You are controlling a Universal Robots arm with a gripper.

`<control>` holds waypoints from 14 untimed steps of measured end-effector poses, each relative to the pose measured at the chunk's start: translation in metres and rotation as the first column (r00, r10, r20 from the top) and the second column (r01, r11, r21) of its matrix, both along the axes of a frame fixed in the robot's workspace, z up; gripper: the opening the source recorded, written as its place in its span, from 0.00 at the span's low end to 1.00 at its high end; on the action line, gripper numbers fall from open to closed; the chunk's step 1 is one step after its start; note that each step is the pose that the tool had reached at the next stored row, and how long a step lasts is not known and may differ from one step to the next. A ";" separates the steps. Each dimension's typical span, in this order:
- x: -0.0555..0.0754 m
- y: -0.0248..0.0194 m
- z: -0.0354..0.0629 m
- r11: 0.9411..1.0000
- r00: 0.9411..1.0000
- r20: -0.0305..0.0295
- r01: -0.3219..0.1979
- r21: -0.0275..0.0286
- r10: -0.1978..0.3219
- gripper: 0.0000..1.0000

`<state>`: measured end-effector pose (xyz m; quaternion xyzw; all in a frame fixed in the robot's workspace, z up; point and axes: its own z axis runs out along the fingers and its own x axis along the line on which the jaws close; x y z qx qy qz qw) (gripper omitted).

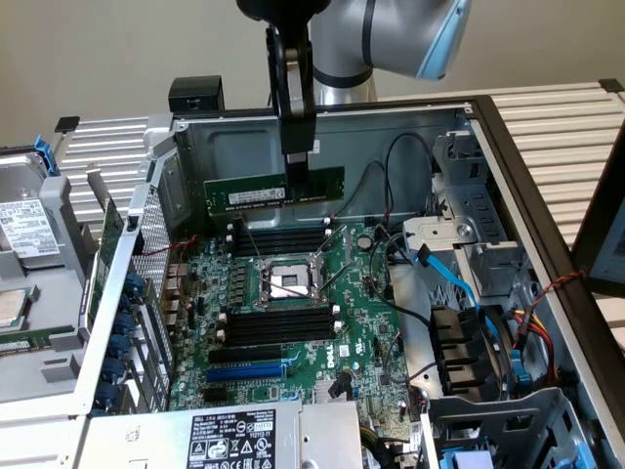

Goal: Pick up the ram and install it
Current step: 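Pick up the ram and move it above insertion slot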

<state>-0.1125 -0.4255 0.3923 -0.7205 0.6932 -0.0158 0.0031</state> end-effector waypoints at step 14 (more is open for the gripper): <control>0.002 0.0267 -0.0117 1.000 1.000 0.000 0.003 0.006 -0.003 0.12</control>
